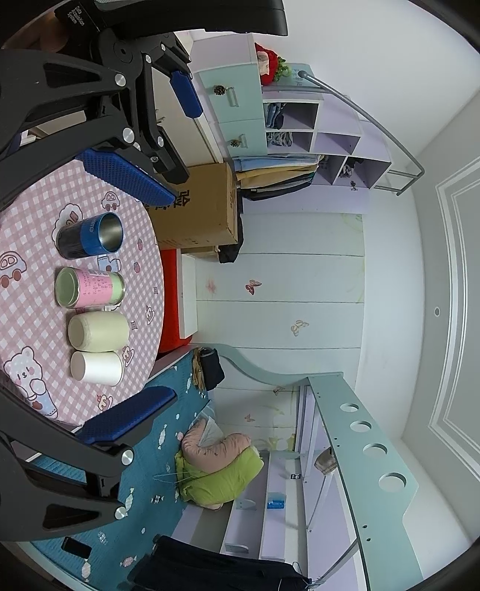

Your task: Flip cup upright

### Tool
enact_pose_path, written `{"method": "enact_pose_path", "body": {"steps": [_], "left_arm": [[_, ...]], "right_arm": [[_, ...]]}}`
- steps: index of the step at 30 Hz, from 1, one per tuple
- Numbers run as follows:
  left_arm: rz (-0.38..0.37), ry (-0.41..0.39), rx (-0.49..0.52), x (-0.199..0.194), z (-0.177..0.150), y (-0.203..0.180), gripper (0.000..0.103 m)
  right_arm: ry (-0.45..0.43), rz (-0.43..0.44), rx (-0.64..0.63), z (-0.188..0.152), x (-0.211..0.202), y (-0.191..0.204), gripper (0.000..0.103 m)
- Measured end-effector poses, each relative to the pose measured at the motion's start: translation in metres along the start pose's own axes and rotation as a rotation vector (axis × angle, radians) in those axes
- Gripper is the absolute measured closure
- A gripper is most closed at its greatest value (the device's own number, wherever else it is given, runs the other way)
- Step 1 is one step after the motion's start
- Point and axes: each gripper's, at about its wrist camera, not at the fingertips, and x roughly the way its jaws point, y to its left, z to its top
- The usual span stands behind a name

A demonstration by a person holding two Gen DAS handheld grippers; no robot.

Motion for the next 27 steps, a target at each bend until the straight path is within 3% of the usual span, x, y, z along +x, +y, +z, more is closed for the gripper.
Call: {"method": "enact_pose_path", "body": {"steps": [27], "left_arm": [[0.008, -0.011, 0.002, 0.0030, 0.0003, 0.0014, 0.006]], "right_arm": [[0.003, -0.002, -0.001, 0.0005, 0.0049, 0.0003, 0.008]]}}
